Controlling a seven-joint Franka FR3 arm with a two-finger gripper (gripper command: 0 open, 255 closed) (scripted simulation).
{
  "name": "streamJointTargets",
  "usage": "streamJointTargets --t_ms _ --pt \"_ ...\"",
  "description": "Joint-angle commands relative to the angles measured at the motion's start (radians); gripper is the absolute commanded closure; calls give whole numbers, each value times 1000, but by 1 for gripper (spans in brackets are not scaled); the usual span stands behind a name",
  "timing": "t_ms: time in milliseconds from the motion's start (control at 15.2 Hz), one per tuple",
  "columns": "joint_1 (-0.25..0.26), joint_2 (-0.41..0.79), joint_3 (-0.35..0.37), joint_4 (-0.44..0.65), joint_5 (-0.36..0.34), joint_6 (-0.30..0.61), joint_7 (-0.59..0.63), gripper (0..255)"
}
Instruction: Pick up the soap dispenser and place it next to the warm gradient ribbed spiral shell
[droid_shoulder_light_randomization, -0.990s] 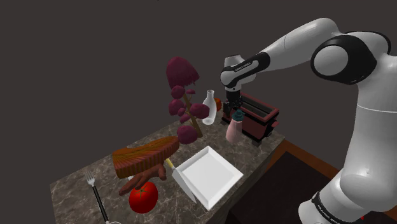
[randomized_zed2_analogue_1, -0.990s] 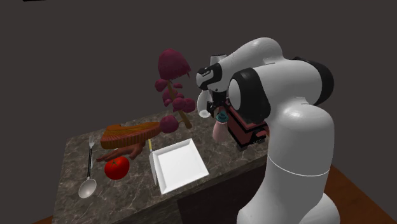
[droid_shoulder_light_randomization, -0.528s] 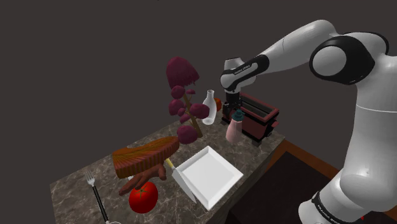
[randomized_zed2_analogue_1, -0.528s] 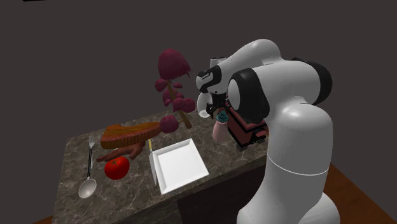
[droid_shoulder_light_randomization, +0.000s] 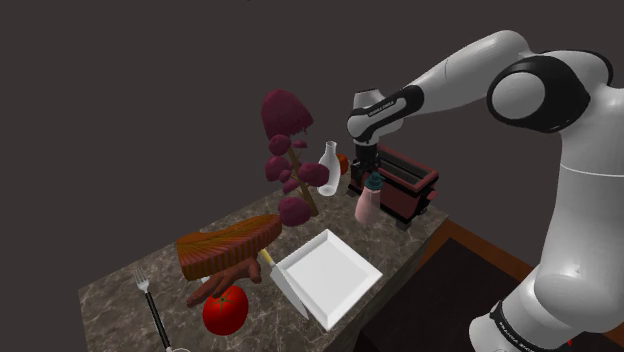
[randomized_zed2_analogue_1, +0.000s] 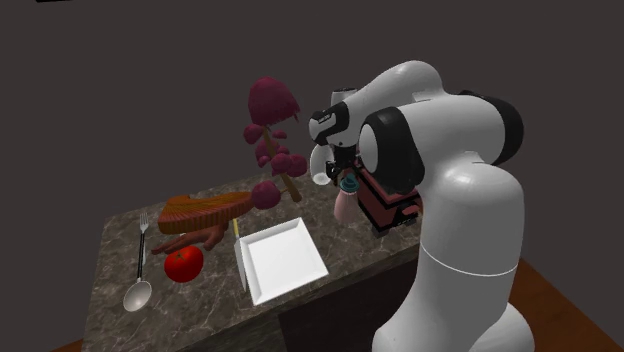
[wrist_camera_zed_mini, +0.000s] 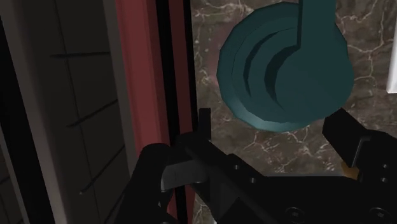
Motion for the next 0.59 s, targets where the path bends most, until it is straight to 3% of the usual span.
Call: streamJointTargets --t_ms 0,528 --pt "2 13 3 -16 3 0 -2 255" --pt "2 -15 3 2 2 -22 0 255"
